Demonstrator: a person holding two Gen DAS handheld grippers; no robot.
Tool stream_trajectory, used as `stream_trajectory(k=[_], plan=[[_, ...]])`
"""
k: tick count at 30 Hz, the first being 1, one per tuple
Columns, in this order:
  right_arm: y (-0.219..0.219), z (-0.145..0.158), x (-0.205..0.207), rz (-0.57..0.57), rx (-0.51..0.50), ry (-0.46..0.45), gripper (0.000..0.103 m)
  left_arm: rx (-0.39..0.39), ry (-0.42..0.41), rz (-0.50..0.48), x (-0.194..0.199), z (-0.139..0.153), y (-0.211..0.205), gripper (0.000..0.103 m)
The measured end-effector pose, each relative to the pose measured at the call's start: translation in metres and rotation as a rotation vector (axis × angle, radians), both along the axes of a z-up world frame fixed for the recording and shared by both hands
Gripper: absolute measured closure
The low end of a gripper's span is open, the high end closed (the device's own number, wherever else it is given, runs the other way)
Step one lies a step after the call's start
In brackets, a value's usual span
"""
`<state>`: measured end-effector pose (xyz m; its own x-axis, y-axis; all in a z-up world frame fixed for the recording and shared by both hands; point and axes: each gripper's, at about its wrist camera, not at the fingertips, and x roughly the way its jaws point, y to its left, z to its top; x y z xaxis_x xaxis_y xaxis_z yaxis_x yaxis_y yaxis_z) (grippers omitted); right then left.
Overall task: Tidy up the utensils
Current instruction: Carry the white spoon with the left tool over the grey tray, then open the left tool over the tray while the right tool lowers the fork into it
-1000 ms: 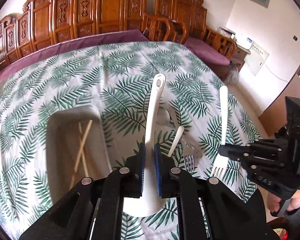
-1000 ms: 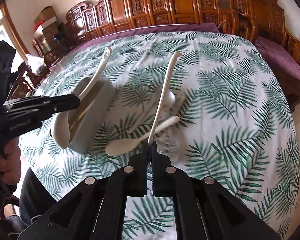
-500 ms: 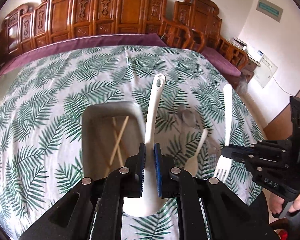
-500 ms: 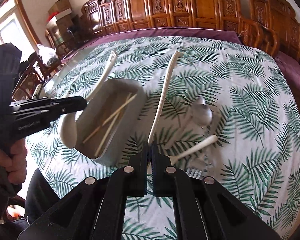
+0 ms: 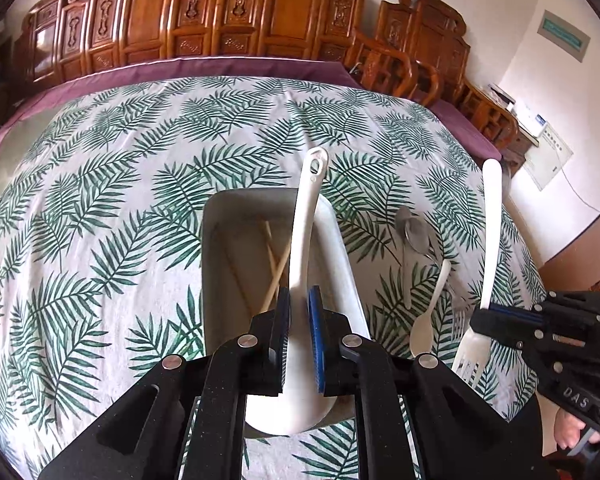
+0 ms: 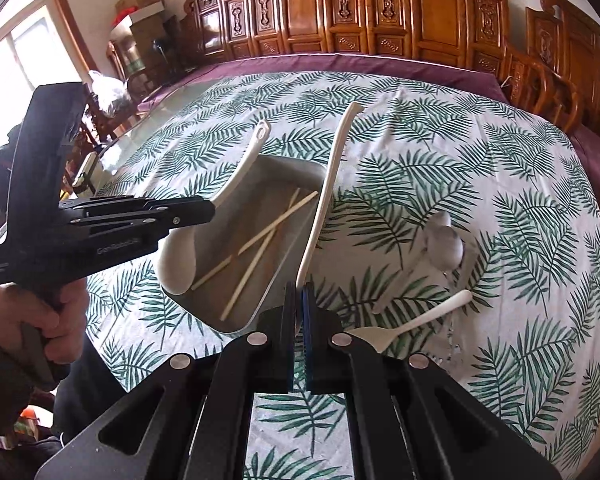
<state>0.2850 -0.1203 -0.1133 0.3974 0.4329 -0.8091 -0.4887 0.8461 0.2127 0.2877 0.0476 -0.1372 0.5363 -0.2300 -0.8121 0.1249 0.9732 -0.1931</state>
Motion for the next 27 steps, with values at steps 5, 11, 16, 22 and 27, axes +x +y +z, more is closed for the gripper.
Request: stream_trajectory(k=[5,11,16,22,27], plan=[[0.014,0.002,0.001,0.026,-0.002,-0.005,0.099,-0.005,-0.01,0.019,-0.002,0.004,0.01,0.094],[0.039,-0.001,0.009,0.058,0.005,0.003,0.099,-0.002,-0.043,0.037,-0.014,0.016,0.03,0.093],[0.064,-0.014,0.016,0.089,-0.001,0.032,0.099,0.017,-0.069,0.06,-0.027,0.028,0.048,0.088],[0.088,-0.031,0.021,0.111,-0.006,0.066,0.099,0.036,-0.099,0.089,-0.041,0.041,0.068,0.087],[0.1,-0.04,0.022,0.127,-0.019,0.084,0.099,0.048,-0.12,0.1,-0.048,0.05,0.078,0.087]])
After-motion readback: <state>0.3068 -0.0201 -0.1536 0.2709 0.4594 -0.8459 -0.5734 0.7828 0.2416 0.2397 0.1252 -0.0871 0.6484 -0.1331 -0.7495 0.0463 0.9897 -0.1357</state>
